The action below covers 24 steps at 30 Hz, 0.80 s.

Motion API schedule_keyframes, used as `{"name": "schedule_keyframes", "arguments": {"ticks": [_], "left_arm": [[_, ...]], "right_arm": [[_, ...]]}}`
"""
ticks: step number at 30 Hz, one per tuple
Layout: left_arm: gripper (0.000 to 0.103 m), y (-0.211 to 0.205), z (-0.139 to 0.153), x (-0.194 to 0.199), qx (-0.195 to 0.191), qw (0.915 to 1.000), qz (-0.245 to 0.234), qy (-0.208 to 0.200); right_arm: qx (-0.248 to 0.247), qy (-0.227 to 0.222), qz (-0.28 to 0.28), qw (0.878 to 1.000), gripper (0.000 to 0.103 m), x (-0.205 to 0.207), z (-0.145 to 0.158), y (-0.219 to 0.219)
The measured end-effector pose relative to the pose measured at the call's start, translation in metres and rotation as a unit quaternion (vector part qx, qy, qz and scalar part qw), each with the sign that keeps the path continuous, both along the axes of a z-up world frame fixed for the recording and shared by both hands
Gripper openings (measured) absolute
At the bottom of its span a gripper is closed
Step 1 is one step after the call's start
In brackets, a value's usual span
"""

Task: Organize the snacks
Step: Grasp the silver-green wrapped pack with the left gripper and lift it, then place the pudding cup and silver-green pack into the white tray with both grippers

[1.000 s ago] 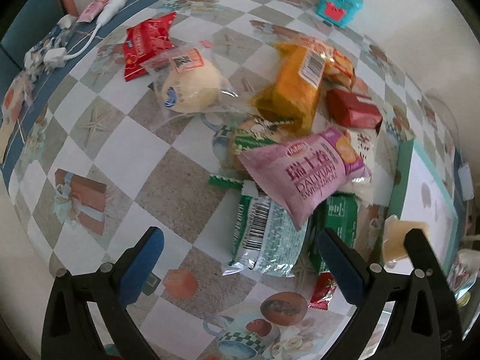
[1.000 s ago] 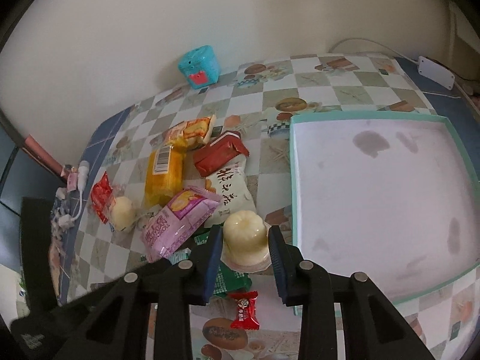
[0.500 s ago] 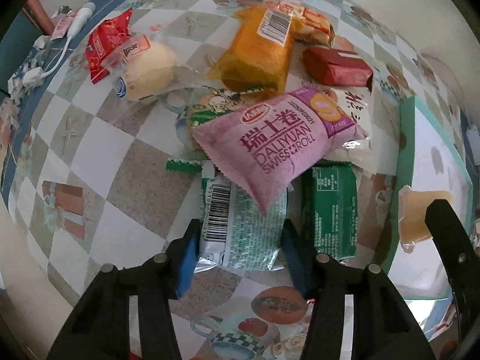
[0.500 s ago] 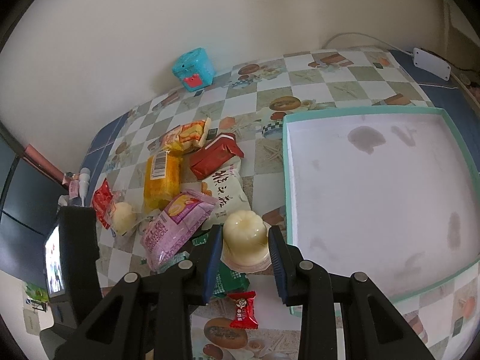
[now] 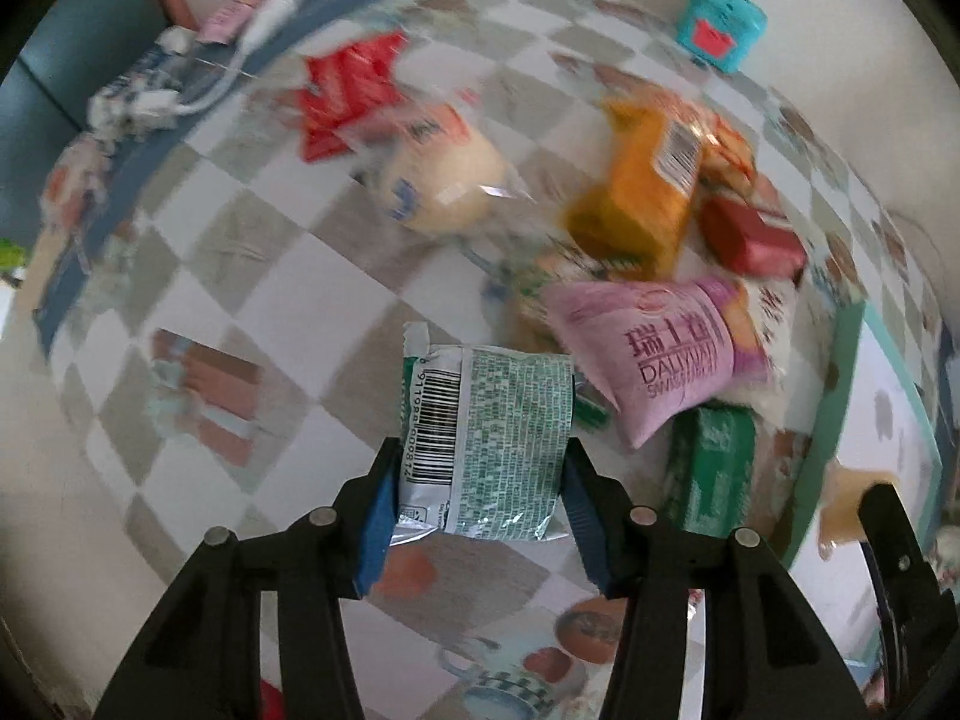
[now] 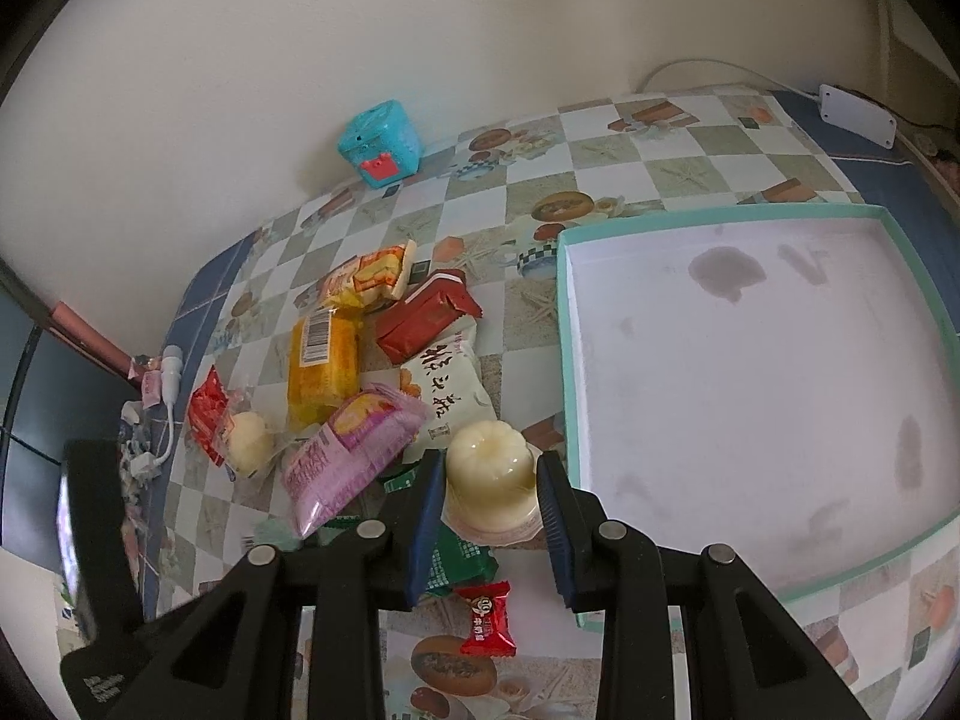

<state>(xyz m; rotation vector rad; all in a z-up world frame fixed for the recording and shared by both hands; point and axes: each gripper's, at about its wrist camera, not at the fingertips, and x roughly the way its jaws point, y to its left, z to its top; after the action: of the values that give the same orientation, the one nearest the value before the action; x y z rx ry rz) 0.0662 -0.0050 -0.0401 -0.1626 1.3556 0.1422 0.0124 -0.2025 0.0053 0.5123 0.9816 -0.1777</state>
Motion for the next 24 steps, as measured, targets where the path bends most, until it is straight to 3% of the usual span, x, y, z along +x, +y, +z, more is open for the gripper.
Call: {"name": "schedule_keyframes", "arguments": {"ticks": [5,12,19,24], "left_arm": [[0.053,0.014,0.014,-0.002,0.010,0.9997,0.012,-0.020],[0.053,-0.011,0.038,-0.007,0.016,0.9974,-0.006,-0.071],[0.053,-0.055,0.063,0.009,0.007,0.9912,-0.071,-0.112],[0.053,-0.109,0.072,0.026,-0.022,0.9841,-0.133,-0.116]], "right_arm": [[0.006,0.004,-0.007,1.000,0.033,-0.001,-0.001,-0.004],[0.000,0.012,-0.044,0.999,0.033,-0.005,-0.002,-0.024],[-0.015,0.016,-0.103,0.994,0.034,-0.002,0.001,-0.056],[-0.040,0.024,-0.150,0.988,0.034,-0.003,-0.002,-0.094]]}}
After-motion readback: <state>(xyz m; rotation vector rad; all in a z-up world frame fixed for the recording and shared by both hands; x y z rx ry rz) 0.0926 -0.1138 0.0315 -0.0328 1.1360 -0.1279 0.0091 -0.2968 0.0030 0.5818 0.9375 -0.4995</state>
